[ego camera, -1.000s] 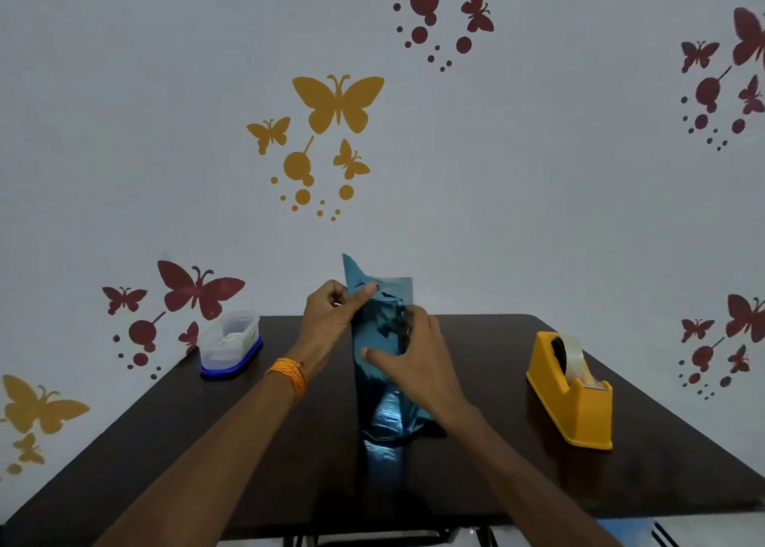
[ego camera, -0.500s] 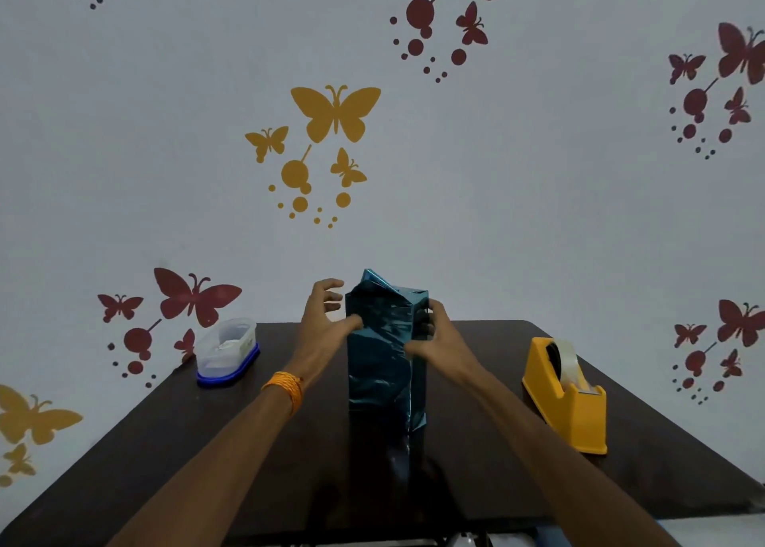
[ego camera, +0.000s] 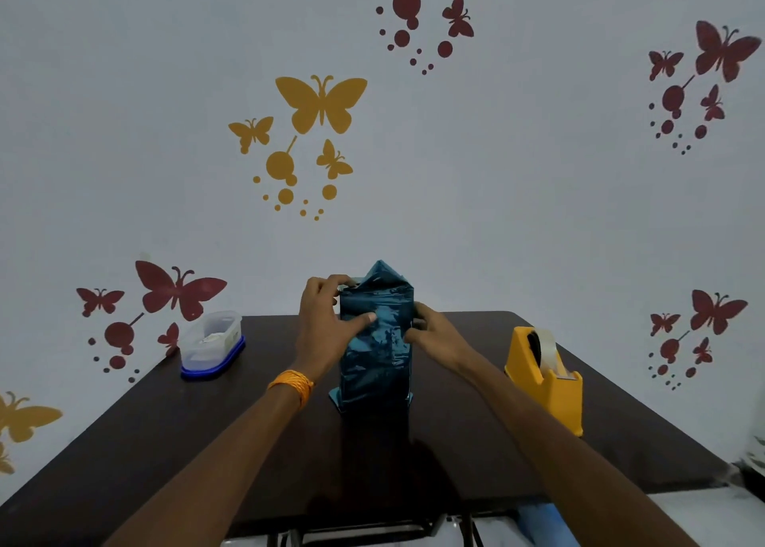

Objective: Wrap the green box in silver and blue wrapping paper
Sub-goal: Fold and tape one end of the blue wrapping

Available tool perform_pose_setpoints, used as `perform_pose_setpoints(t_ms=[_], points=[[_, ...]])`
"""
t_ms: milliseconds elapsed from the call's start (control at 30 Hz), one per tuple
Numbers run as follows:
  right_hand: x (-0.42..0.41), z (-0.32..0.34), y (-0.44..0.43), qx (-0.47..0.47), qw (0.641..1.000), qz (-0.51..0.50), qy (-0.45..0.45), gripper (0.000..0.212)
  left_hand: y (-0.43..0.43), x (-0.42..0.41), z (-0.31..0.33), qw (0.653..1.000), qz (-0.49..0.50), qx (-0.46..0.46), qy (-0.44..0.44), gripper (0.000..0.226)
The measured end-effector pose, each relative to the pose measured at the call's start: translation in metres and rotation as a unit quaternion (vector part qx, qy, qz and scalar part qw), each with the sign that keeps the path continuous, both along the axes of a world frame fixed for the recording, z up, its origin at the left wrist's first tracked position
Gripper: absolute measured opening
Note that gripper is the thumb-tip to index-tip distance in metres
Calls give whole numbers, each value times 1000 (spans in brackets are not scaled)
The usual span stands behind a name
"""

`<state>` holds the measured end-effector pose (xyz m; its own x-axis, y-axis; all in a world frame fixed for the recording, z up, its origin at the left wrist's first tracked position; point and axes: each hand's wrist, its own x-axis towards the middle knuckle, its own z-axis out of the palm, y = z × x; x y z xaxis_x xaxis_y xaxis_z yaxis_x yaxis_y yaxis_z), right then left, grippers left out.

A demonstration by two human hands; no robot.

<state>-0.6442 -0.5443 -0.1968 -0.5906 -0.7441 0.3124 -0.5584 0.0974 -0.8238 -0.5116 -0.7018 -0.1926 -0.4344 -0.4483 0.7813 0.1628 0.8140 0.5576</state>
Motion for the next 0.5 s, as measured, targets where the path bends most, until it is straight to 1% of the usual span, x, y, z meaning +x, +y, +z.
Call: perform_pose_setpoints(t_ms=[67, 167, 233, 267, 333, 400, 500], points=[[-1, -2, 5, 11, 1000, -11, 5, 58, 6, 3, 1, 999, 30, -3, 34, 52], [-3, -4, 18, 21, 999, -40, 13, 60, 24, 12, 7, 988, 78, -53, 120, 34], [-4, -1, 33, 8, 996, -83, 33, 49, 45, 17, 11, 982, 74, -83, 150, 26], [-5, 0, 41, -11, 993, -112, 41, 40, 57, 16, 11, 983, 57, -99, 147, 26], [-4, 4, 63, -51, 979, -188, 63, 19, 81, 7, 7, 987, -6, -126, 100, 29], [-7, 6, 87, -72, 957, -265, 94, 7, 100, -12, -1, 990, -74, -118, 15, 30], [-24, 0, 130, -46, 928, -352, 114, 15, 126, -54, -21, 979, -171, -43, -107, 18]])
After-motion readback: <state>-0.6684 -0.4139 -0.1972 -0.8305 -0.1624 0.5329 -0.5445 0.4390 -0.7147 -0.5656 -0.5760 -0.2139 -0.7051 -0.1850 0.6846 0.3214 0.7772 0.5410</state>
